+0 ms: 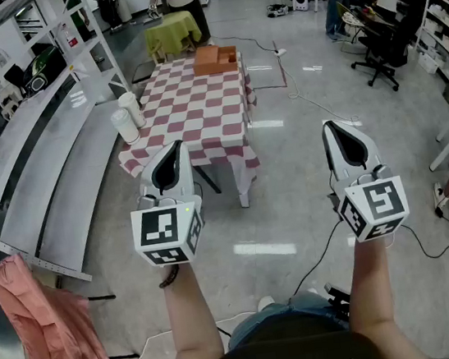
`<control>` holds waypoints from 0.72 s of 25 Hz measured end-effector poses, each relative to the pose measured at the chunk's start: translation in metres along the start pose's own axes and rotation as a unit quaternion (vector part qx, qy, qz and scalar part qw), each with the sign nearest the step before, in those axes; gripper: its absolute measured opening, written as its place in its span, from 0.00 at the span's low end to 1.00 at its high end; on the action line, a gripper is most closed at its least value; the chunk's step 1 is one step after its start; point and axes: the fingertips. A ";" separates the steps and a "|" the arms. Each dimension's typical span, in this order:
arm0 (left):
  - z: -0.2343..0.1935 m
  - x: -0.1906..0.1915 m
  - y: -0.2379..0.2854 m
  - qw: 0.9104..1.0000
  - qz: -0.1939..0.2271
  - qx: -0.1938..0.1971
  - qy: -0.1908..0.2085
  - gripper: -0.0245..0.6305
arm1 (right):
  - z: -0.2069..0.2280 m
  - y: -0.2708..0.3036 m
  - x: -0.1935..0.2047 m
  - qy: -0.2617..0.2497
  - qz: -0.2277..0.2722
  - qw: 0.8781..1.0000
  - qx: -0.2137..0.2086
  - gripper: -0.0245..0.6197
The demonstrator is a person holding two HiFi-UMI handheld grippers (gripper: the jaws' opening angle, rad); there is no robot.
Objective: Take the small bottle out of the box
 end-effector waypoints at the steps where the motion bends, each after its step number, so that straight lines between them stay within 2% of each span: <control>1: -0.001 0.002 -0.003 1.000 0.000 0.001 -0.001 0.04 | -0.005 0.000 0.002 0.001 -0.002 1.000 -0.001 0.04; 10: -0.004 0.017 -0.004 1.000 0.000 0.020 -0.003 0.04 | -0.022 0.011 0.011 -0.009 -0.005 1.000 0.000 0.04; 18: -0.011 0.025 0.030 1.000 -0.005 0.003 0.001 0.04 | -0.001 0.050 0.020 0.005 0.006 1.000 -0.014 0.04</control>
Point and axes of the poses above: the fingertips, and each gripper's own axes: y forward along the fingers, z to its right, x out of its underside, and after that the axes turned 4 degrees about -z, right-handed
